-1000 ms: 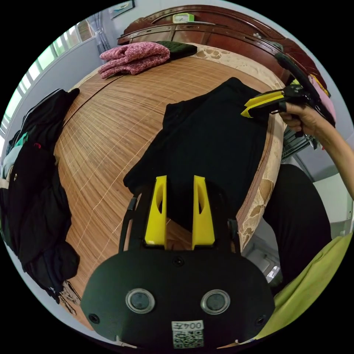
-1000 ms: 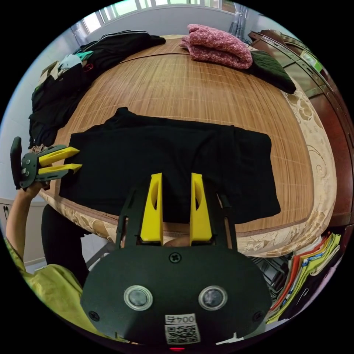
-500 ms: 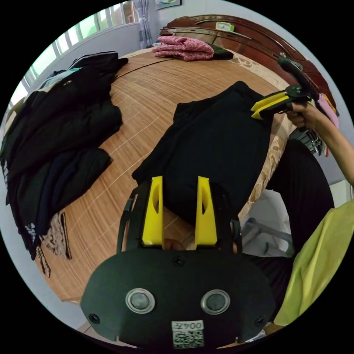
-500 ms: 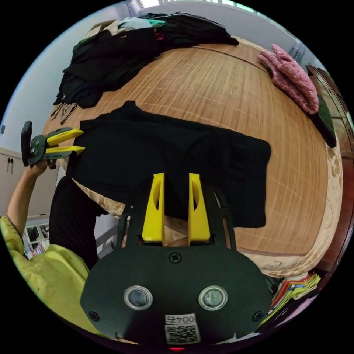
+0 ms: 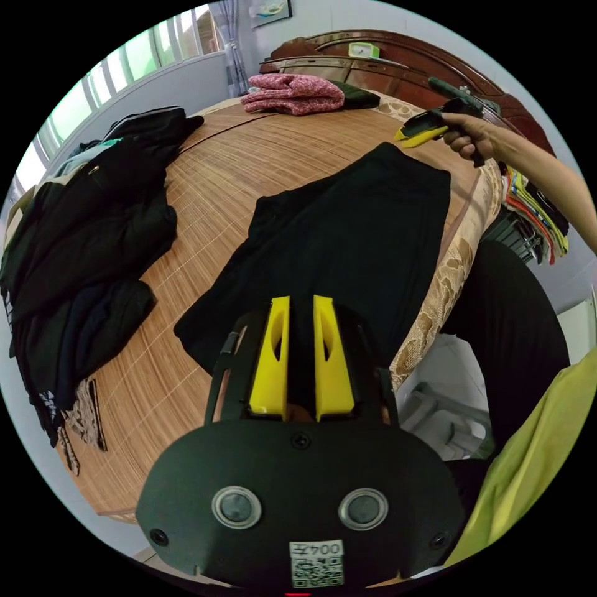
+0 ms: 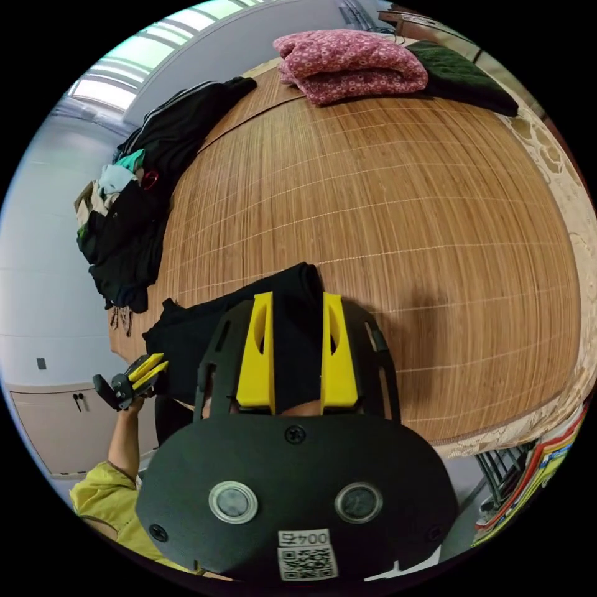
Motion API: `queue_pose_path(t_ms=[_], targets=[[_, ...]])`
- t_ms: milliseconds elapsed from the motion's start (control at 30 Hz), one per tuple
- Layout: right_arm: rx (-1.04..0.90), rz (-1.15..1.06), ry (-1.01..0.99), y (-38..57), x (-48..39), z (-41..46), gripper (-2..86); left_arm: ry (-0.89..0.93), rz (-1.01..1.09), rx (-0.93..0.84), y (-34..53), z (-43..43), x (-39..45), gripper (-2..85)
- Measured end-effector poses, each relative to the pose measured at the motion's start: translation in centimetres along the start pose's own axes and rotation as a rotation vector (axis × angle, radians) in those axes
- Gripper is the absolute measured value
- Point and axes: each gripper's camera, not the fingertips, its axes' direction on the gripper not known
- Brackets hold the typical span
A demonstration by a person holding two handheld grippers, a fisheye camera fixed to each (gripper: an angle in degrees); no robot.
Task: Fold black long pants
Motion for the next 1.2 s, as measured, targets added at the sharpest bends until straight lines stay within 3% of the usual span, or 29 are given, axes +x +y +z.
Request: queue_pose_path(t_ms=[167, 333, 533, 1000, 1200], targets=[[-0.014, -0.009, 0.165, -0.7, 1.0, 2.2, 4.4, -0.034, -0.003, -0.031, -0.2, 0.0, 1.2, 5.3], [0.033, 0.021, 0.028, 0.2, 2.5, 1.6, 9.4, -0.066, 0.009, -0.066, -0.4, 0.1, 2.5, 5.4], [-0.052, -0.169, -0.281, 4.9, 2.0, 3.6, 9.4, -0.089, 0.008, -0.068, 0.1, 0.2, 3.7, 5.4], [-0.029, -0.082, -0.256, 6.0, 0.1, 11.0, 6.5, -0.095, 0.010, -0.095, 1.7, 0.9, 5.4, 4.6], [-0.058, -0.032, -0.064, 5.4, -2.3, 13.6, 3.8, -0.087, 0.009, -0.097, 2.8, 1.2, 5.9, 4.5]])
